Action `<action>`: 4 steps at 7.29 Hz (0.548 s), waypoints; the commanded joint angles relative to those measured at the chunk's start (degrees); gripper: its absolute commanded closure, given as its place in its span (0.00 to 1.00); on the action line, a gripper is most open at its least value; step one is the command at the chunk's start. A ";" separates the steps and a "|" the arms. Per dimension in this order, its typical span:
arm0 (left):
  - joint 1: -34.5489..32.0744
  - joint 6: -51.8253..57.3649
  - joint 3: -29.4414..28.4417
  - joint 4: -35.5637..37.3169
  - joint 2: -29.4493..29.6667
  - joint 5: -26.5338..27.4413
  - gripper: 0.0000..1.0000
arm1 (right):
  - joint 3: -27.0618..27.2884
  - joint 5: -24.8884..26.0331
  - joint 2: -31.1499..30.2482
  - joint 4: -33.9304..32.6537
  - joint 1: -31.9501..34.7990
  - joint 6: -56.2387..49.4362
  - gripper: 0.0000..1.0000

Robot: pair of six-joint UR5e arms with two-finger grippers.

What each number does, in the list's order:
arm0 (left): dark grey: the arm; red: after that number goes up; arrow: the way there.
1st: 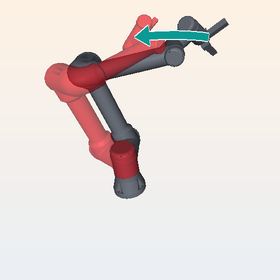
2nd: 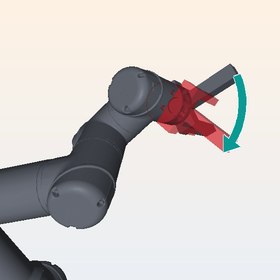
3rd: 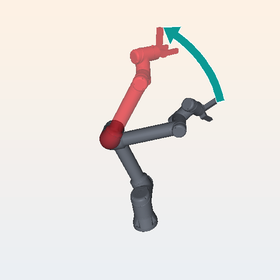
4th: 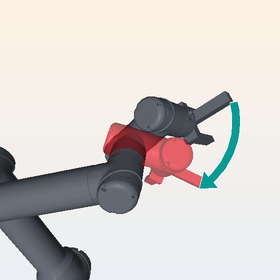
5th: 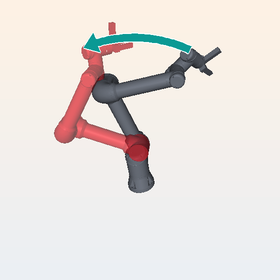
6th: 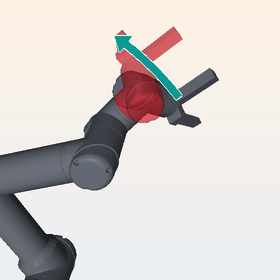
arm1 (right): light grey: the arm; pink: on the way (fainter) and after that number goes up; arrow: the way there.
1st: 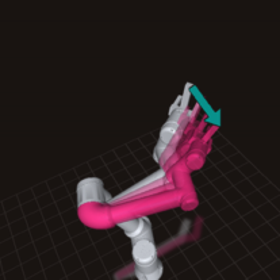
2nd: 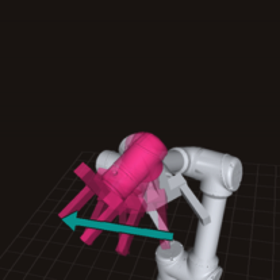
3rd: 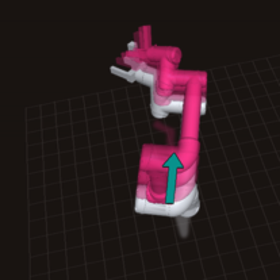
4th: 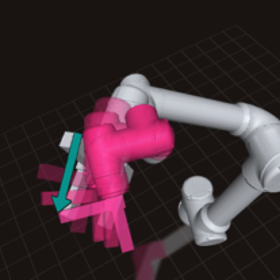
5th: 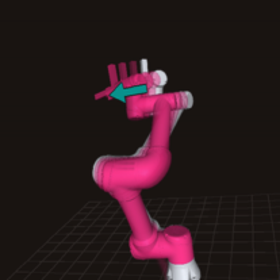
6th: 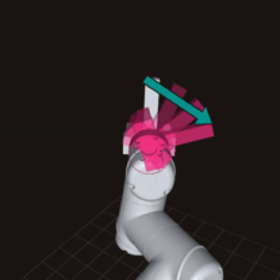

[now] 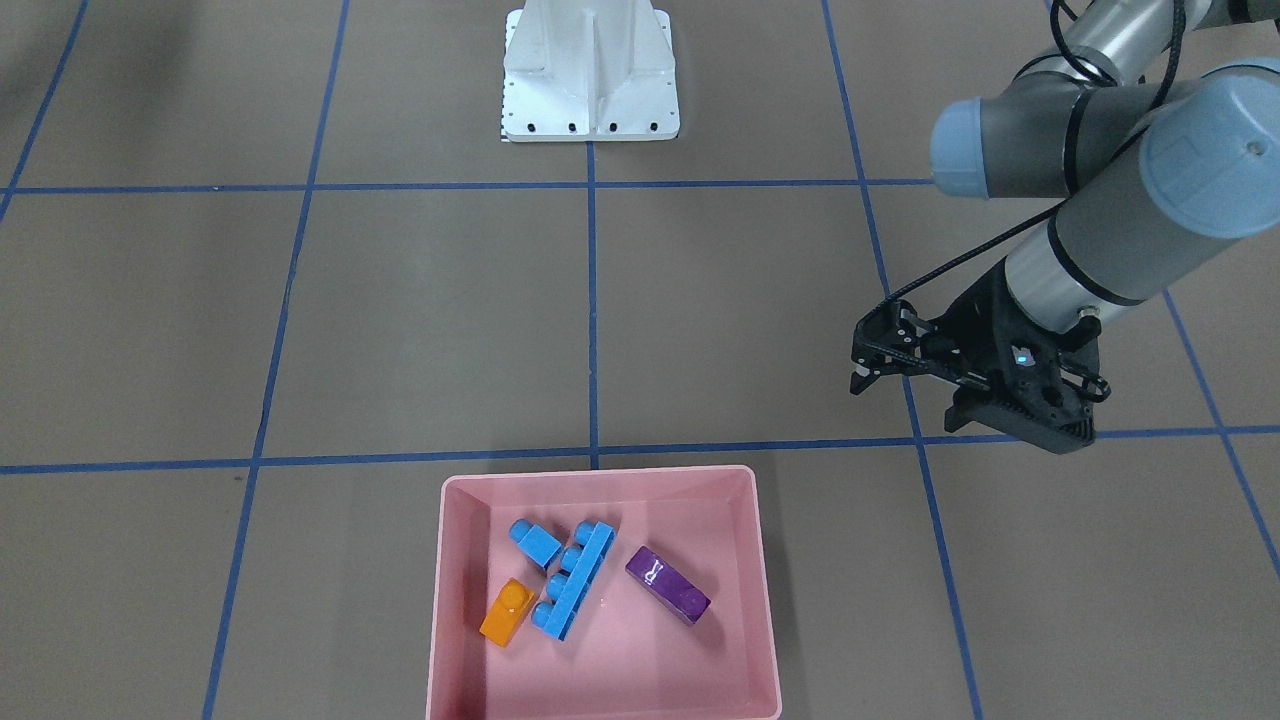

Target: Put all blocks into box

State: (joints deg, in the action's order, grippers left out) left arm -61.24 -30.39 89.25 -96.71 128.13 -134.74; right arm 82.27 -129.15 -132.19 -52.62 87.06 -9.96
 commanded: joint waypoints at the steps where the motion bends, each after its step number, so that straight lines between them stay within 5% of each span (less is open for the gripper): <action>1: 0.15 0.07 0.31 0.56 -0.33 0.00 0.00 | 0.52 0.74 1.49 2.43 0.04 -0.14 1.00; 4: -0.46 3.83 0.39 0.99 -2.86 0.18 0.00 | 1.14 2.15 10.07 1.57 2.57 -0.32 1.00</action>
State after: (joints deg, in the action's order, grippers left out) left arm -61.20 -28.56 89.60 -95.96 126.84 -134.60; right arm 83.31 -127.09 -126.37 -50.41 88.03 -10.31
